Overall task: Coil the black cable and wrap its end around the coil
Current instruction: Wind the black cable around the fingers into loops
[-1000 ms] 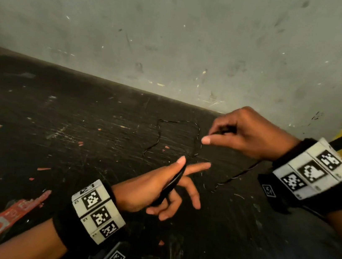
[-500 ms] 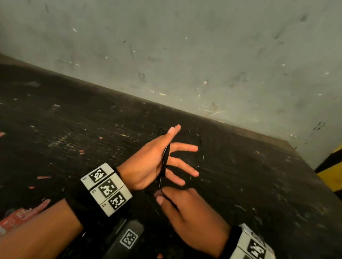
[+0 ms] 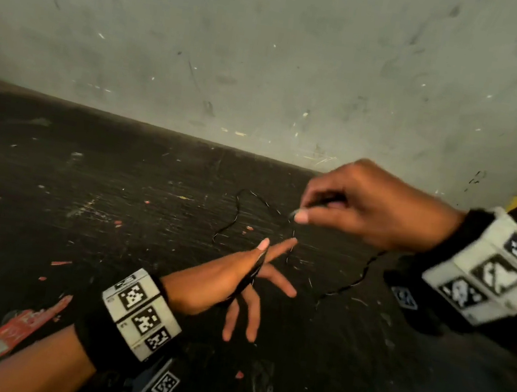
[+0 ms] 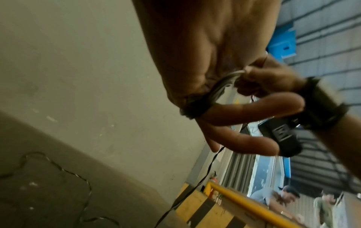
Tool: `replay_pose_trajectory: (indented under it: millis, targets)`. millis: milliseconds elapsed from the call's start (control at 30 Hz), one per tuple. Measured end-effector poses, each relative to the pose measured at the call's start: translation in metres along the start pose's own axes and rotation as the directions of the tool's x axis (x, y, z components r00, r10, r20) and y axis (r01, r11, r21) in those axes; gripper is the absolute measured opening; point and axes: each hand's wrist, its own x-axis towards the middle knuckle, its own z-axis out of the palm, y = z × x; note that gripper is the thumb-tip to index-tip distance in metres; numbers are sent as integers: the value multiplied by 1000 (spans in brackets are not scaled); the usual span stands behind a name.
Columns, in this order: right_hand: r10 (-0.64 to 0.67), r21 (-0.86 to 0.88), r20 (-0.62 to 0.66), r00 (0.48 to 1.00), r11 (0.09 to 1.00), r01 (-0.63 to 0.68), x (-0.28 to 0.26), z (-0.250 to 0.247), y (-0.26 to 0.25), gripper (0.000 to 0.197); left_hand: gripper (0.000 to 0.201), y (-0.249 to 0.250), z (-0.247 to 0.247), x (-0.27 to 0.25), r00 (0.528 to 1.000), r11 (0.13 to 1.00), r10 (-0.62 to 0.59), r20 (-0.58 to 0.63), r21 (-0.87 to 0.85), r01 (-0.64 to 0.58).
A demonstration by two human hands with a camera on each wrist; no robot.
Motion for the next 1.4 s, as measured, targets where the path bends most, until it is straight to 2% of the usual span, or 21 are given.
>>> replay_pose_trajectory:
  millis: [133,300,367,467,533,667,767,867,967,1067,1167,1267,1333,1400]
  targets:
    - [-10,63,-89,996,998,16,8,-1,39,21,58,6,-1,-12,990,969,88,110,-240,-60]
    - [2,126,-128,992,992,14,16,38,55,32,58,17,2,-17,966,934,166,199,-345,-89]
    - [21,161,-115,993,987,-2,16,65,54,28,59,24,3,-18,970,911,202,137,-390,-134]
    - [42,249,-82,996,968,-20,12,109,43,35,57,36,-5,-14,968,881,247,-50,-404,-246]
    - [15,267,-50,999,964,-1,5,133,28,33,58,40,-13,-7,956,872,243,-162,-396,-288]
    - [15,226,26,1000,974,-21,4,146,-5,28,60,38,-29,5,920,869,226,-321,-361,-339]
    - [-6,173,116,993,985,-14,3,132,-27,24,69,33,-32,11,889,921,202,-411,-230,-316]
    - [21,86,125,992,996,-31,0,102,-40,17,75,20,-31,14,887,983,174,-427,19,-184]
    - [25,-8,97,995,1000,-24,4,61,-40,18,75,5,-24,12,916,978,155,-371,191,-88]
    - [3,-63,128,992,998,5,13,26,-26,16,80,-2,-13,8,961,959,60,-269,284,20]
    - [-23,-56,80,997,998,27,20,-1,-5,18,68,1,-5,-2,989,985,47,-139,173,-22]
    - [-11,-45,-66,998,999,8,22,-10,17,29,71,7,-1,-18,997,996,75,9,42,-76]
    - [8,-16,-152,988,1000,-10,24,3,32,37,74,11,0,-22,991,994,102,86,-53,-98]
    - [31,9,-178,984,1000,-30,24,32,44,41,75,17,0,-22,980,974,154,124,-184,-130]
